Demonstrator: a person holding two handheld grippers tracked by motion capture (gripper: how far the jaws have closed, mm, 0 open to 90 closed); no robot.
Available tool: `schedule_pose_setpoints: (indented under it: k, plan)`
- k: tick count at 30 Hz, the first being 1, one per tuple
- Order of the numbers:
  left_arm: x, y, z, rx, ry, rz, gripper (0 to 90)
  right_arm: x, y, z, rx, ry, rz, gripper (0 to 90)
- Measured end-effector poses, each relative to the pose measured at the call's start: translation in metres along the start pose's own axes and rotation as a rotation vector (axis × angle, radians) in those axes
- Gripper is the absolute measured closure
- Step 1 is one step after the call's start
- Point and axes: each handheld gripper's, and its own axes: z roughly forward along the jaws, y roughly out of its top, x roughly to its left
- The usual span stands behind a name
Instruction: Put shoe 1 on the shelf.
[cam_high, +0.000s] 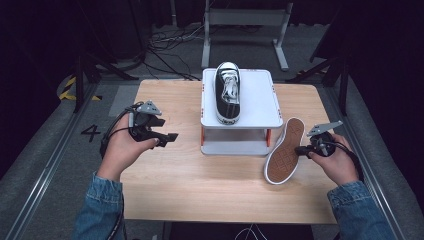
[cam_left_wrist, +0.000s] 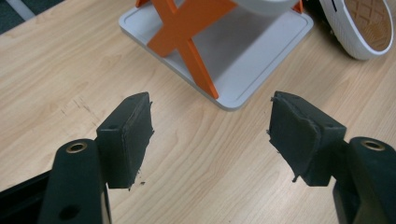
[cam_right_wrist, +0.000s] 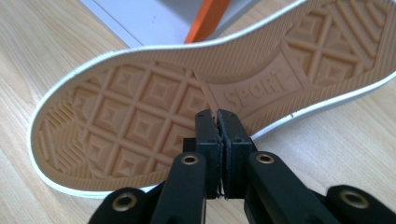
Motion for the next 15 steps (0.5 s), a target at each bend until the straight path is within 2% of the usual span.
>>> schedule_pose_setpoints:
  k: [8, 11, 12, 15]
  plan:
    - [0.0, -0.015, 0.008, -0.014, 0.029, -0.036, 30.0, -0.003, -0.009, 0.002, 0.024, -0.009, 0.021, 85.8]
    - [0.003, -0.02, 0.012, -0.003, 0.048, -0.055, 29.7, -0.007, -0.021, 0.006, 0.057, -0.018, 0.042, 84.9]
    - [0.004, -0.021, 0.013, 0.014, 0.045, -0.059, 29.7, -0.008, -0.023, 0.007, 0.055, -0.02, 0.05, 84.7]
    - [0.005, -0.025, 0.016, 0.013, 0.051, -0.076, 29.5, -0.014, -0.032, 0.009, 0.056, -0.013, 0.088, 84.7]
